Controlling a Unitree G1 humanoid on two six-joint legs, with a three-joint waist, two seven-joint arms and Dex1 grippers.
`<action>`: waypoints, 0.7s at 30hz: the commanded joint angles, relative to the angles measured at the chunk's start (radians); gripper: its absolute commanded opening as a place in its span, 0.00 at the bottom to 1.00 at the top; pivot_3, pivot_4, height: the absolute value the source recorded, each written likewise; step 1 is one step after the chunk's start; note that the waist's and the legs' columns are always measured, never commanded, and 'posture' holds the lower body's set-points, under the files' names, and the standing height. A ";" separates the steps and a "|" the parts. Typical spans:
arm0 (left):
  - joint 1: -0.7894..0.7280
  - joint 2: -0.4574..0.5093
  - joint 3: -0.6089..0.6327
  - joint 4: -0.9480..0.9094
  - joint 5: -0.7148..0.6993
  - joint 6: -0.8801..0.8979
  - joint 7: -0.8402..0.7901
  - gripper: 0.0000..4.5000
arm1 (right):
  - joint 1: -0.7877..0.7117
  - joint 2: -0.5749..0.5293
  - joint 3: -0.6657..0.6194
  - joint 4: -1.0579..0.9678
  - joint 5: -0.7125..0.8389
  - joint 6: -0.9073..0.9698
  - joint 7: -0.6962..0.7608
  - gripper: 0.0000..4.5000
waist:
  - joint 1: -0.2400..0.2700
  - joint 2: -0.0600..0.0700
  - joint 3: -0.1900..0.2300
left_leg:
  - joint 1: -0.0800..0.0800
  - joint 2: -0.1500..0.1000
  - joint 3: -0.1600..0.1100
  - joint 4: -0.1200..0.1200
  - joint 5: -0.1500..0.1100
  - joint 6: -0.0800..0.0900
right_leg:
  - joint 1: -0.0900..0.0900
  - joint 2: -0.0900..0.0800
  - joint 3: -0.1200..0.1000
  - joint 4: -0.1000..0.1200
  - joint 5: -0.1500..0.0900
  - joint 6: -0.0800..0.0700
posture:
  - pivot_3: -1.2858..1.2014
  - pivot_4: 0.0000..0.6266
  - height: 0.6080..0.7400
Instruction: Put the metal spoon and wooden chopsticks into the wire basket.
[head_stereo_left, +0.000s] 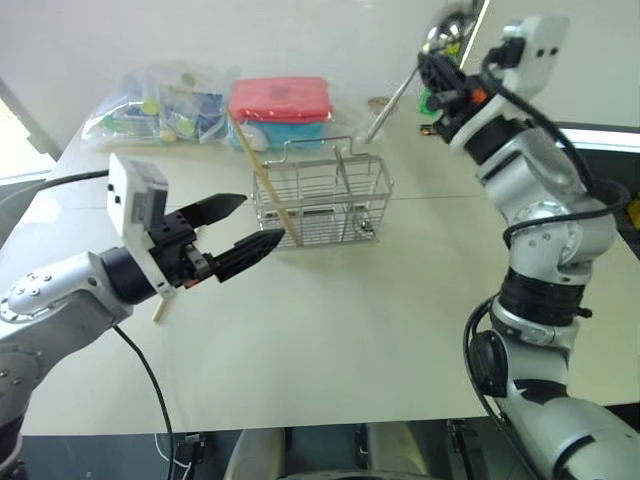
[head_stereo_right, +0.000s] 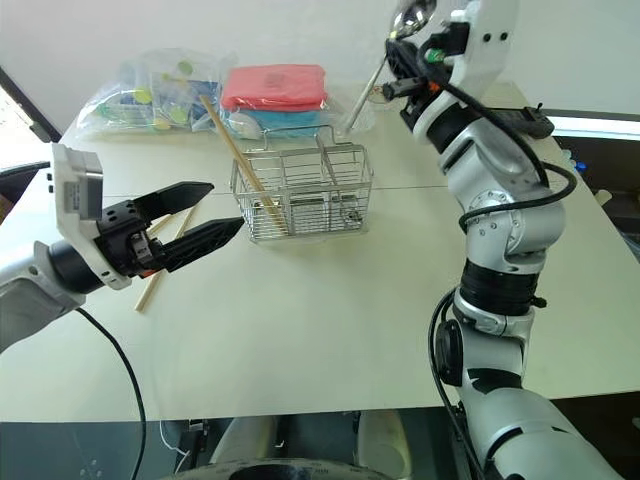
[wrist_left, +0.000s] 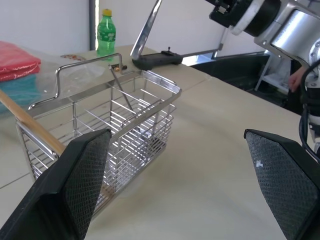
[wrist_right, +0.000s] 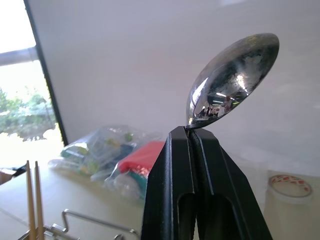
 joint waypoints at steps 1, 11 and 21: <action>0.005 0.013 0.041 -0.028 -0.011 -0.004 0.005 1.00 | 0.027 -0.024 0.034 -0.061 0.000 -0.005 0.016 0.01 | -0.003 0.000 0.000 | 0.000 0.000 0.000 0.000 0.000 0.000 | 0.000 0.000 0.000 0.000 0.000 0.000 | 0.52 0.24 0.63; 0.009 0.028 0.044 -0.026 -0.011 -0.001 -0.004 1.00 | 0.122 -0.087 0.128 -0.092 -0.007 0.011 0.079 0.20 | -0.003 0.000 0.000 | 0.001 0.000 0.000 0.000 0.000 0.000 | 0.000 0.000 0.000 0.001 0.000 0.000 | 0.52 0.24 0.63; -0.006 0.028 0.040 -0.012 0.018 -0.005 -0.015 1.00 | 0.073 -0.166 0.040 -0.048 0.015 0.015 0.102 0.87 | 0.001 0.000 0.000 | 0.001 0.000 0.000 0.002 0.000 -0.001 | 0.001 0.000 0.000 0.001 0.000 0.000 | 0.52 0.24 0.63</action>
